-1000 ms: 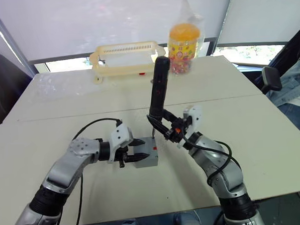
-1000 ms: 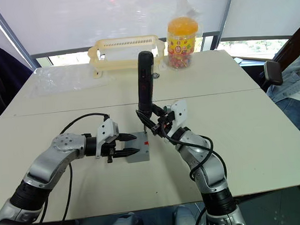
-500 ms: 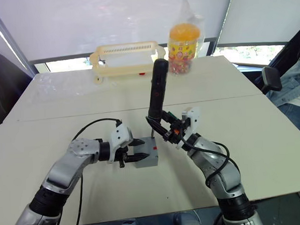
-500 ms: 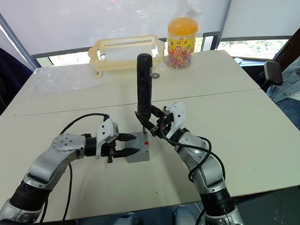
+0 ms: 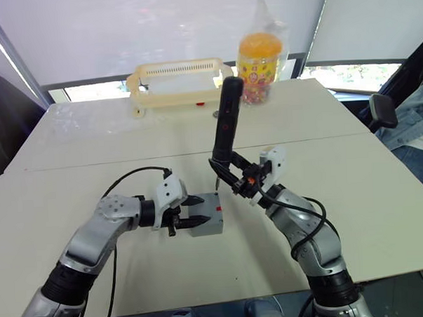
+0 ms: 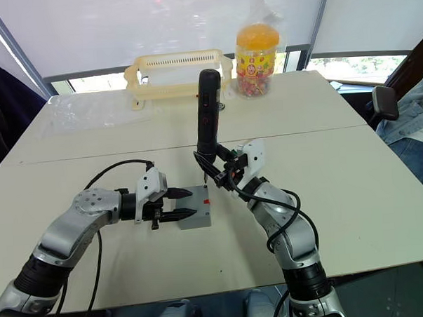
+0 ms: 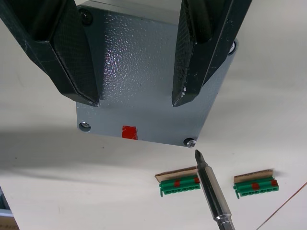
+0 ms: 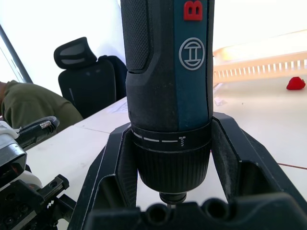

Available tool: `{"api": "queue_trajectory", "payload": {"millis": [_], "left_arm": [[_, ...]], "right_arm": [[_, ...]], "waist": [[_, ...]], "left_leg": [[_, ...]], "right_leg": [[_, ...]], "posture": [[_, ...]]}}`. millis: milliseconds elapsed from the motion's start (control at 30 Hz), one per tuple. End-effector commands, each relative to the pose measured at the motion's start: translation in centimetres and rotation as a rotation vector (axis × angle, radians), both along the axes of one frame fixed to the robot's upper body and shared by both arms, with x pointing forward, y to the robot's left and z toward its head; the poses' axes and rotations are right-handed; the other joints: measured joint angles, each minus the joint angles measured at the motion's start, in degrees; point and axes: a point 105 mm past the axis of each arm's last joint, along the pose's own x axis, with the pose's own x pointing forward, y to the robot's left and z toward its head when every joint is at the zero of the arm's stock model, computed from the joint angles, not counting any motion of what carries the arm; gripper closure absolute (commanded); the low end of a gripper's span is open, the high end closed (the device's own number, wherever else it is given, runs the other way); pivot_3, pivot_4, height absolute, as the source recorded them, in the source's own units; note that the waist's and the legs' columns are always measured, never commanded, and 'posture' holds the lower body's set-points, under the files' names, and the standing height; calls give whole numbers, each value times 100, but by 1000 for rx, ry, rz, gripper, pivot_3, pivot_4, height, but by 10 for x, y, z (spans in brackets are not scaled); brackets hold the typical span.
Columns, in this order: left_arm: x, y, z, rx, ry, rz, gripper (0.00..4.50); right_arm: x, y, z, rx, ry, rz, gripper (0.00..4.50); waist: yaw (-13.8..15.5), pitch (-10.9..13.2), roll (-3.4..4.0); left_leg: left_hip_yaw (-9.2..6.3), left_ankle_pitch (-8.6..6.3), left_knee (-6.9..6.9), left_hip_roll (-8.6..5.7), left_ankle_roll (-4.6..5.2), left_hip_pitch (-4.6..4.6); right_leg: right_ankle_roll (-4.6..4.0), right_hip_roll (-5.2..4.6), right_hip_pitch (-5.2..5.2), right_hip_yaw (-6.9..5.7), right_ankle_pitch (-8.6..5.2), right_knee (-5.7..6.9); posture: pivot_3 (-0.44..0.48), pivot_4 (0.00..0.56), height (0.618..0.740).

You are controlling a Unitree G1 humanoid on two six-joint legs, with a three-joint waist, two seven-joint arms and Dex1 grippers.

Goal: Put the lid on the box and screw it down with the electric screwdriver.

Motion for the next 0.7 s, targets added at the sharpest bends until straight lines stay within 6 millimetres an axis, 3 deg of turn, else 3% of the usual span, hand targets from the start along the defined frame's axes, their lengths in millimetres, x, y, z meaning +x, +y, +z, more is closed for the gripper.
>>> {"api": "queue_trajectory", "payload": {"millis": [33,500,700], "left_arm": [[1,8,-13,38,36,36,2072],[2,9,-13,40,33,45,2072],[1,9,-13,39,35,43,2072]], "right_arm": [[-10,4,22,36,-91,33,2757],[-12,6,12,-1,-75,41,2757],[-9,2,26,28,-125,9,2757]], "waist": [[0,0,0],[-1,0,0],[-1,0,0]], "left_leg": [[0,0,0,0,0,0],[0,0,0,0,0,0],[-1,0,0,0,0,0]], "right_leg": [[0,0,0,0,0,0],[0,0,1,0,0,-1],[0,0,1,0,0,-1]], "posture": [[0,150,740],[0,150,740],[0,150,740]]}}
